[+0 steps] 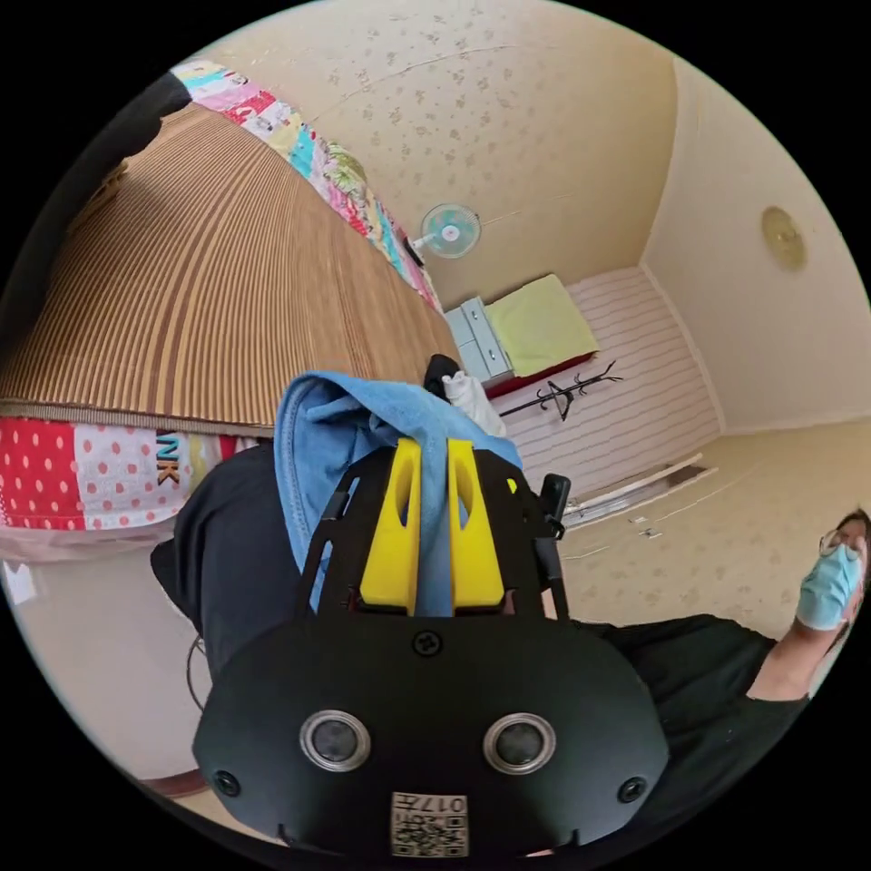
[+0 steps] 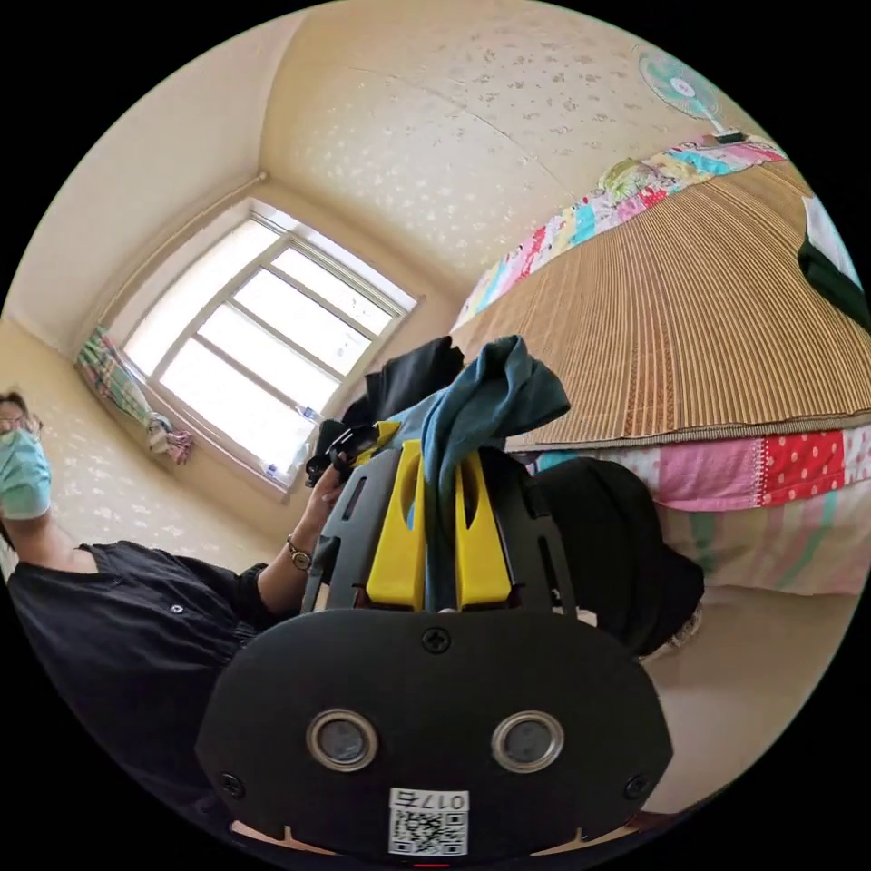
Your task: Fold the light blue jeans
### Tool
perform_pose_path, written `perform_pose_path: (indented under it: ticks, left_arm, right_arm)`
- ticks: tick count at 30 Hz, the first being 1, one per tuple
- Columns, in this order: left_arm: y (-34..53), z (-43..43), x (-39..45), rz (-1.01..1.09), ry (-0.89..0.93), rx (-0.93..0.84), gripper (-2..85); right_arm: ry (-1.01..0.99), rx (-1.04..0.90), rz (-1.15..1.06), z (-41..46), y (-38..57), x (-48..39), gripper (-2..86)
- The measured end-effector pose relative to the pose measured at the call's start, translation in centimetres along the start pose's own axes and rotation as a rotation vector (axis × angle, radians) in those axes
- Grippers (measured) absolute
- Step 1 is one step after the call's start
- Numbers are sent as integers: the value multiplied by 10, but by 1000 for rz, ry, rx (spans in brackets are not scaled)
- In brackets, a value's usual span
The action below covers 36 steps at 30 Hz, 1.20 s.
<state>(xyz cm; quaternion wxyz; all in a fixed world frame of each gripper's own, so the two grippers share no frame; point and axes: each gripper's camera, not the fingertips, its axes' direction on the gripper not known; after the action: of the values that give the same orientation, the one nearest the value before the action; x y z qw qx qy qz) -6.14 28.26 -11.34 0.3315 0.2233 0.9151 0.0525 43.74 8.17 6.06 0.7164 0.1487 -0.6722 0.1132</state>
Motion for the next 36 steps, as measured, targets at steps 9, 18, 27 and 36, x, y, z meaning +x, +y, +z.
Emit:
perform_pose_path:
  ticks: [9, 18, 27, 36]
  left_arm:
    - [46, 32, 179, 454, 77, -3, 51]
    - [-76, 264, 267, 555, 81, -177, 70]
    - [43, 259, 85, 381, -113, -363, 88]
    - [122, 12, -18, 166, -435, 27, 87]
  right_arm:
    - [45, 340, -226, -190, 26, -91, 1]
    - [864, 232, -452, -349, -217, -86, 68]
    - [930, 280, 206, -408, -224, 83, 98]
    - [356, 58, 229, -281, 90, 104, 9]
